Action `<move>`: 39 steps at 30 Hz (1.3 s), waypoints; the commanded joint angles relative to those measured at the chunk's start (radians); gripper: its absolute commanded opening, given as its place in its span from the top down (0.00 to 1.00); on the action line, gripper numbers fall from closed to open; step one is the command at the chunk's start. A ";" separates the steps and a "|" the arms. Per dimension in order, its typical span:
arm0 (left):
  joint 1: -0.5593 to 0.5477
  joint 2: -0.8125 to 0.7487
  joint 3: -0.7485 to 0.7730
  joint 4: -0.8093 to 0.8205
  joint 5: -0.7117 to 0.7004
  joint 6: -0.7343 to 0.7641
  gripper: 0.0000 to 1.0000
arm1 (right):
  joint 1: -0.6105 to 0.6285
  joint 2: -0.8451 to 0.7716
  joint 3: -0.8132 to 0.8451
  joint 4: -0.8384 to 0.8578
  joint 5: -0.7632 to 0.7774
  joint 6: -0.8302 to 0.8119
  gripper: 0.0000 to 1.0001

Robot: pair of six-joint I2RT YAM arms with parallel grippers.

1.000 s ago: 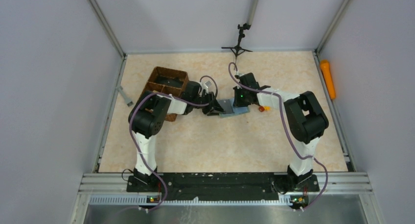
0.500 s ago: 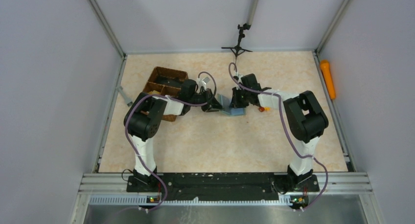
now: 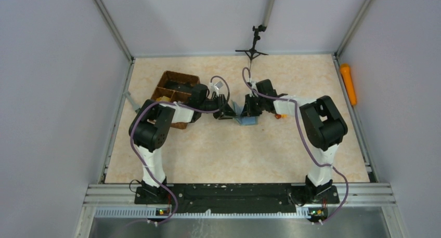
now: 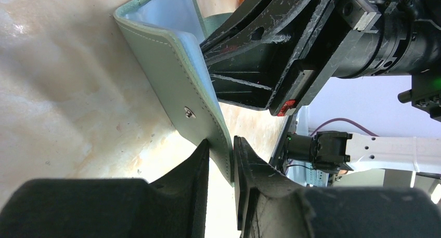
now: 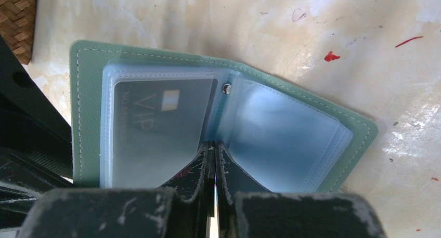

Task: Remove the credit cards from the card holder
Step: Remove the credit card from the card holder.

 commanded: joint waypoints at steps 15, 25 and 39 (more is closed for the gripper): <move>-0.004 -0.024 0.039 -0.025 -0.011 0.038 0.68 | 0.024 0.047 -0.018 -0.011 -0.085 0.012 1.00; -0.004 -0.015 0.053 -0.060 -0.020 0.054 0.71 | 0.024 0.055 -0.016 -0.013 -0.098 0.013 1.00; -0.004 -0.012 0.054 -0.058 -0.010 0.051 0.65 | 0.031 0.065 -0.009 -0.009 -0.122 0.011 1.00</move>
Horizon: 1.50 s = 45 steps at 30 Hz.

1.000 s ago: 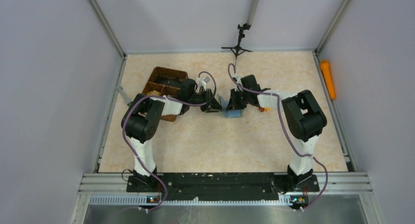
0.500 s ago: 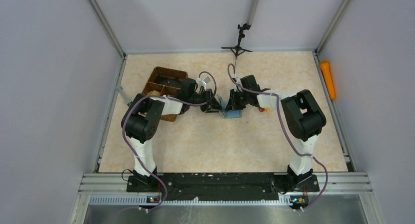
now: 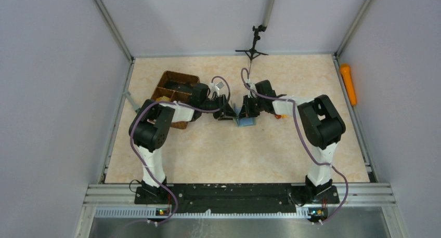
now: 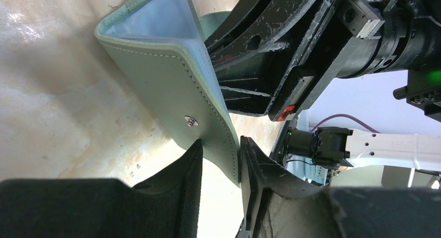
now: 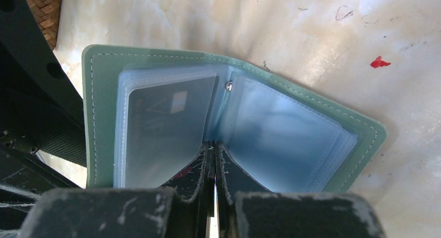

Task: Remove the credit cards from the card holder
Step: Remove the credit card from the card holder.

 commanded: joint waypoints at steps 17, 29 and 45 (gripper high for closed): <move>-0.005 -0.002 0.036 0.002 -0.019 0.029 0.73 | 0.029 0.042 -0.007 -0.042 -0.044 -0.002 1.00; -0.005 0.011 0.039 0.011 -0.007 0.018 0.73 | 0.029 0.045 -0.006 -0.039 -0.052 0.000 0.98; -0.004 -0.005 0.058 -0.103 -0.055 0.079 0.97 | 0.012 0.012 -0.025 -0.043 0.007 0.015 0.89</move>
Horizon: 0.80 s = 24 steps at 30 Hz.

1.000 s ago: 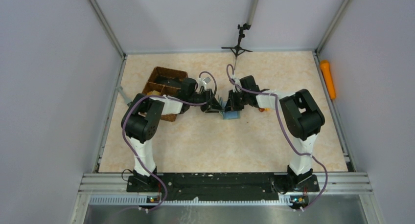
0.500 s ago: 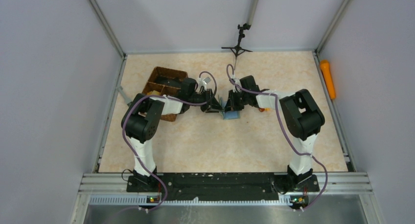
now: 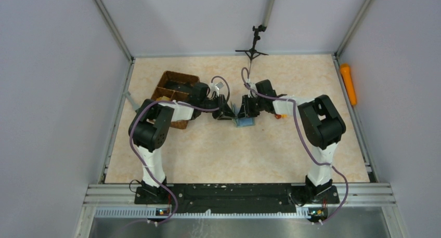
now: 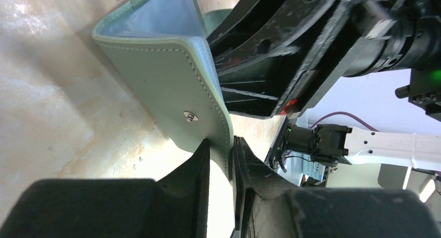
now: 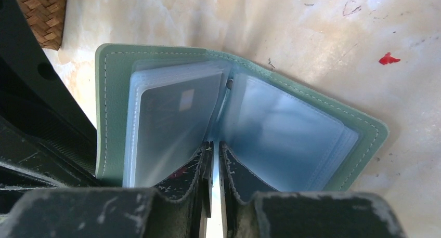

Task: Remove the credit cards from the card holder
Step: Remove the credit card from the card holder.

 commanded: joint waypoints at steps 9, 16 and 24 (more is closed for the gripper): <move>-0.010 -0.031 0.066 -0.202 -0.178 0.158 0.98 | -0.013 -0.102 -0.111 0.061 0.024 0.018 0.66; -0.011 -0.027 0.077 -0.225 -0.178 0.168 1.00 | -0.039 -0.149 -0.177 0.185 -0.044 0.076 0.55; -0.016 -0.048 0.068 -0.215 -0.171 0.171 1.00 | -0.047 -0.198 -0.224 0.270 -0.067 0.102 0.43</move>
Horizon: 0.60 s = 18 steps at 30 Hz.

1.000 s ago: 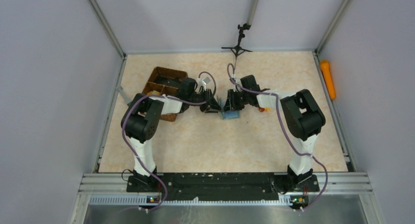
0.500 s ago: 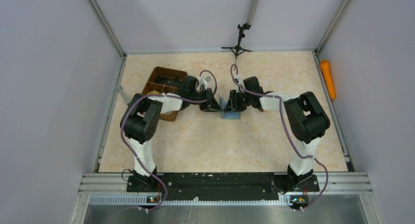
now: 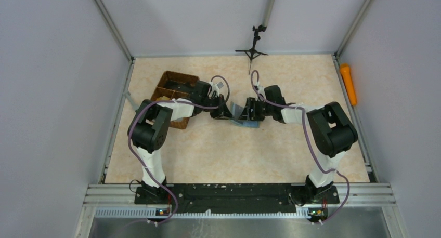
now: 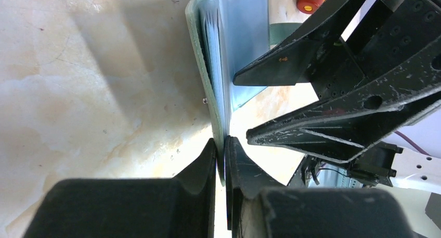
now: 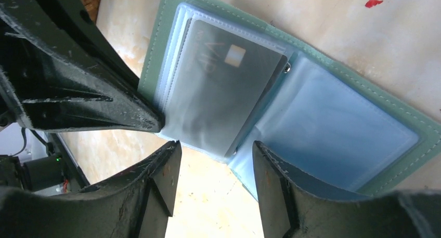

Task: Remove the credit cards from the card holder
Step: Remove the credit card from the card holder.

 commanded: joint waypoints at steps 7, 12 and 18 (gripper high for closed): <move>-0.020 -0.039 -0.012 0.078 0.045 0.012 1.00 | -0.006 -0.032 -0.013 0.103 -0.044 0.049 0.20; -0.023 -0.065 -0.061 0.233 0.136 -0.055 1.00 | -0.012 -0.039 -0.015 0.103 -0.024 0.061 0.24; -0.023 -0.090 -0.089 0.292 0.156 -0.071 1.00 | -0.079 -0.057 -0.108 0.312 -0.119 0.192 0.25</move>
